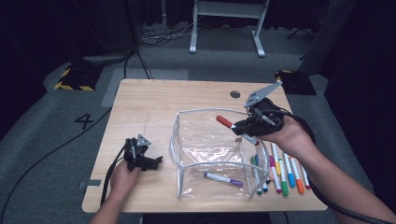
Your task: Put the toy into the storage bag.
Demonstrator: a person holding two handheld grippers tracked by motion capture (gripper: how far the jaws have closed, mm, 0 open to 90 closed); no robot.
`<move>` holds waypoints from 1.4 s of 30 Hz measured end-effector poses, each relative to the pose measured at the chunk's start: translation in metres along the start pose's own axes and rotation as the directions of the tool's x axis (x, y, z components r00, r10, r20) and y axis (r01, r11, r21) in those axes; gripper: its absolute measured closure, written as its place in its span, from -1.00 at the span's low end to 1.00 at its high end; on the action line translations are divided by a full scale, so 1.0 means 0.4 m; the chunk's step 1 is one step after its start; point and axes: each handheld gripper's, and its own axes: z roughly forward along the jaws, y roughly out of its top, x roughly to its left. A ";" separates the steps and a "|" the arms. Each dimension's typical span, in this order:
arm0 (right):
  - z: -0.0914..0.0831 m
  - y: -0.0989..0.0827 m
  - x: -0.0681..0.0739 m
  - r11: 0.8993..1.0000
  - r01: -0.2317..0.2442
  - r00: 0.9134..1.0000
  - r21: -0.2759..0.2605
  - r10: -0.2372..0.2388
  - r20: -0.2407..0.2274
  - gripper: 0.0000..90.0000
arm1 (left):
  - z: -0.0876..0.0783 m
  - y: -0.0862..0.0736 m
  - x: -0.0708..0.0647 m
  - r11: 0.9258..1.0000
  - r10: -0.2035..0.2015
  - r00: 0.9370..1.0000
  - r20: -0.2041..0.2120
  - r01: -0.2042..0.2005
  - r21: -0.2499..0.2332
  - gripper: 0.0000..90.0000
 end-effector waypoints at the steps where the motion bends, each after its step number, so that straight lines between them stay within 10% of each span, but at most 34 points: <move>1: 0.011 0.002 0.002 1.000 -0.006 1.000 0.013 0.006 -0.002 0.70 | 0.000 0.000 0.000 1.000 0.000 1.000 0.000 0.000 0.000 -1.00; 22: 0.199 0.025 0.049 0.960 0.063 0.997 0.272 -0.050 -0.054 0.70 | 0.005 0.008 0.002 1.000 -0.003 1.000 -0.003 0.003 0.004 -1.00; 42: 0.322 0.008 0.076 0.883 0.123 0.985 0.454 -0.054 -0.162 0.70 | 0.005 0.008 0.002 1.000 -0.003 1.000 -0.003 0.003 0.004 -1.00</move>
